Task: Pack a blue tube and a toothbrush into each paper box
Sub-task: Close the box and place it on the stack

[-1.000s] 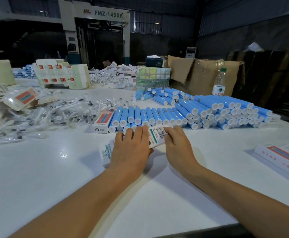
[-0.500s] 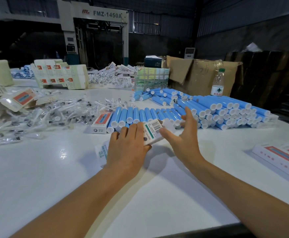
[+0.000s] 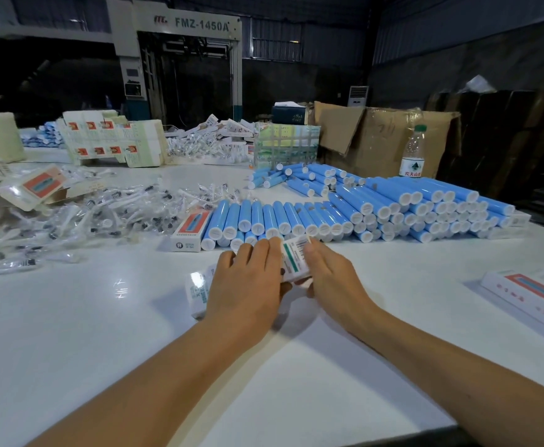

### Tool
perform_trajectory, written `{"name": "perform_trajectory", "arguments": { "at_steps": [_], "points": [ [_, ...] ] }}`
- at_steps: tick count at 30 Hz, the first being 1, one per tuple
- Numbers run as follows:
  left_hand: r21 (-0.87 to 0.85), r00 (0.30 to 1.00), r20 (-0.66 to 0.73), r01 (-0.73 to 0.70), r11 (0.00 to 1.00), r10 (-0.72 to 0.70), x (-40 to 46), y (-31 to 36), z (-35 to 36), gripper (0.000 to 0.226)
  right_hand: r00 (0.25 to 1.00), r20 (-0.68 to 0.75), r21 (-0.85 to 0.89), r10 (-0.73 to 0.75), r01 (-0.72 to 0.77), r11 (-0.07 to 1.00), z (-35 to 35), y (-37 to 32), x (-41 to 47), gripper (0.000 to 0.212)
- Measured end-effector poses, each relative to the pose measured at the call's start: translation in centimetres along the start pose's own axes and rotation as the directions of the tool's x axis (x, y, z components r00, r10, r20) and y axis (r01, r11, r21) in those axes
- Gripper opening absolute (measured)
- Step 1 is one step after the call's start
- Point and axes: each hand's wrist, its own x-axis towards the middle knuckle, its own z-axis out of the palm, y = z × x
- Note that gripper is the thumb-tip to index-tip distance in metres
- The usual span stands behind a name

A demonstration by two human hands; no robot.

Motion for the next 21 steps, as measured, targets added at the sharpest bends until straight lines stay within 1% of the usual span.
{"name": "perform_trajectory", "arguments": {
  "at_steps": [1,2,3,8,14,17,21],
  "points": [
    [-0.007,1.000,-0.005,0.004,1.000,-0.004,0.05,-0.13,-0.06,0.067,0.999,0.000,0.135,0.050,-0.050,0.990,-0.20,-0.22,0.12,0.032],
    [-0.009,1.000,-0.010,0.007,1.000,-0.007,0.08,-0.24,-0.10,0.068,0.996,0.002,0.220,0.086,-0.085,0.972,-0.37,-0.45,0.28,0.034],
    [-0.010,1.000,-0.010,0.008,1.000,-0.008,0.08,-0.30,-0.14,0.070,0.994,0.010,0.271,0.105,-0.104,0.957,-0.49,-0.47,0.43,0.034],
    [-0.025,1.000,0.010,0.011,1.000,-0.011,0.07,-0.49,-0.21,0.072,0.987,0.021,0.405,0.158,-0.153,0.902,-1.04,-0.49,0.69,0.034],
    [0.006,1.000,0.011,-0.029,1.000,0.028,-0.12,-0.73,-0.01,0.072,0.986,0.058,0.391,0.158,-0.168,0.905,-1.16,-0.33,0.68,0.036],
    [0.033,0.999,0.014,-0.050,0.998,0.050,-0.14,-0.61,-0.10,0.071,0.989,0.039,0.322,0.139,-0.145,0.936,-1.11,-0.15,0.59,0.038],
    [0.028,0.999,0.010,-0.040,0.999,0.040,-0.10,-0.49,-0.21,0.071,0.994,0.030,0.271,0.105,-0.109,0.956,-1.09,-0.02,0.49,0.037]
  ]
}}
